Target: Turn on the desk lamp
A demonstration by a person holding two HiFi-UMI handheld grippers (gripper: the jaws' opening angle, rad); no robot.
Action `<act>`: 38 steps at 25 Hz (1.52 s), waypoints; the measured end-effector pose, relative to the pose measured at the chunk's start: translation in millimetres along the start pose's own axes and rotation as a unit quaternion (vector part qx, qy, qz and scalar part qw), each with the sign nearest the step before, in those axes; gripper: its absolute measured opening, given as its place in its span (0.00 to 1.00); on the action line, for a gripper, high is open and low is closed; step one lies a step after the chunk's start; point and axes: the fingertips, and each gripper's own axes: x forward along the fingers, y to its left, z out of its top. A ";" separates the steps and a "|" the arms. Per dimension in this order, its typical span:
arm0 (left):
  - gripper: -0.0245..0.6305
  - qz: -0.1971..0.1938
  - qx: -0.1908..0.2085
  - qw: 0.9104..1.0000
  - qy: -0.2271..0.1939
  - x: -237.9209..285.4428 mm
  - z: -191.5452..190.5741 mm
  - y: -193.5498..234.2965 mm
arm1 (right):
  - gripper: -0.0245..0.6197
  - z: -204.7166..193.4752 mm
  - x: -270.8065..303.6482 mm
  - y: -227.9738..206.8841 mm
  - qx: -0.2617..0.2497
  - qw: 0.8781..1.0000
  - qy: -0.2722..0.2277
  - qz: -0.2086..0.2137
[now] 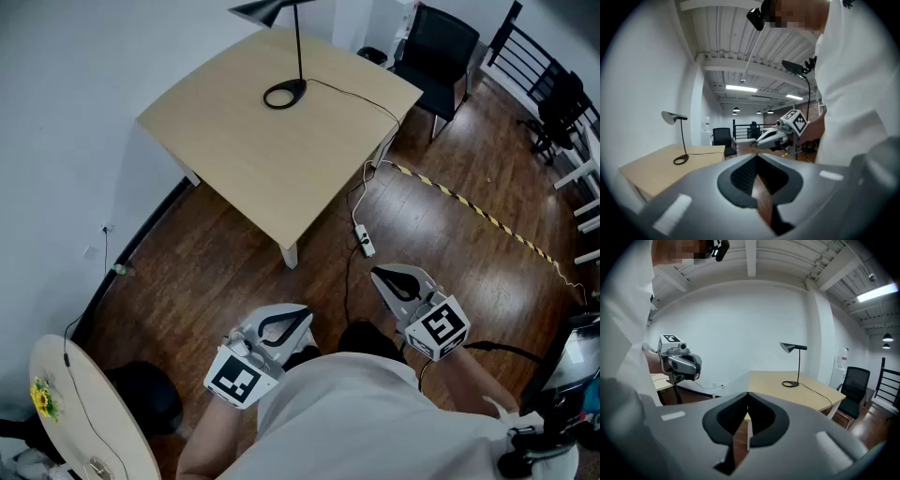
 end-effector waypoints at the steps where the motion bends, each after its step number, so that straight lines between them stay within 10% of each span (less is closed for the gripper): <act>1: 0.06 0.004 -0.002 1.000 -0.005 -1.9 0.4 8.4 | 0.04 2.7 10.2 -3.4 -0.003 1.000 0.001 0.001; 23: 0.06 0.171 -0.099 0.980 -0.016 60.3 16.9 232.7 | 0.04 3.9 309.1 -228.6 -0.045 0.994 0.028 0.099; 38: 0.06 0.225 -0.154 0.962 0.018 106.7 18.0 315.3 | 0.04 -46.3 500.7 -384.3 -0.024 0.994 0.087 0.066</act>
